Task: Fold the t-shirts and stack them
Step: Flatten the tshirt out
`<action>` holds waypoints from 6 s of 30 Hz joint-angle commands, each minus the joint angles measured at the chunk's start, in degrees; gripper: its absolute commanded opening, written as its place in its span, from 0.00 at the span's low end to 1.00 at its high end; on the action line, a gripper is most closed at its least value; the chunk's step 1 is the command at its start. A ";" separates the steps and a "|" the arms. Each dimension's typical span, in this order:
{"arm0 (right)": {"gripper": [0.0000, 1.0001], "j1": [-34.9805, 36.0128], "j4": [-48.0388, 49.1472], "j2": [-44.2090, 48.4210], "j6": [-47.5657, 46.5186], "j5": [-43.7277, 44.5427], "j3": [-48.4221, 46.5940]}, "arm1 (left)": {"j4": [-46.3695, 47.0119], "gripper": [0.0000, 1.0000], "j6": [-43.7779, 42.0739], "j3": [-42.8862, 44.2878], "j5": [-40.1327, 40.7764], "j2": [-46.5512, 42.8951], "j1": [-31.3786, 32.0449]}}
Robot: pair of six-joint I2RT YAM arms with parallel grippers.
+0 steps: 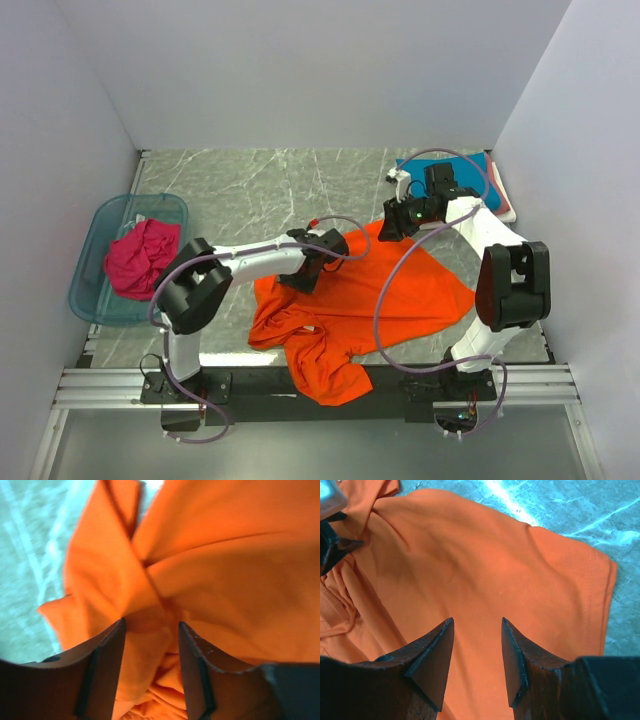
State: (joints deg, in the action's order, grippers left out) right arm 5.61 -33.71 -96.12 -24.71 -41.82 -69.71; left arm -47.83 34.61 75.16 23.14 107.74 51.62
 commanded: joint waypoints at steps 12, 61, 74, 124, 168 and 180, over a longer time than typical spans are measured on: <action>0.50 -0.77 0.14 1.63 -0.16 -2.21 0.28 | -4.64 0.00 3.89 1.31 12.81 -4.37 1.30; 0.50 -0.69 -3.38 1.02 -4.03 -4.32 -0.95 | 3.89 0.58 -33.29 -2.82 -38.08 -3.25 -30.62; 0.50 -0.77 -3.29 0.14 -4.21 0.59 -2.18 | 8.28 0.15 -27.49 -2.73 -30.51 -0.50 -27.88; 0.00 7.14 1.89 -4.08 5.19 34.96 -31.19 | 26.47 0.00 -14.22 -5.20 -7.05 -23.29 -42.91; 0.00 6.70 1.19 39.86 3.00 38.75 -36.75 | 44.85 0.00 -4.82 4.31 -20.15 -64.77 -44.50; 0.48 6.44 26.32 29.78 2.82 33.46 12.22 | 53.45 0.01 -5.69 -26.54 -24.81 -37.55 -43.18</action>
State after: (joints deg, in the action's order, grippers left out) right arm 12.58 -18.48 -61.84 -20.58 -8.19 -60.66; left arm 2.35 30.61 52.64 -1.67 64.03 7.94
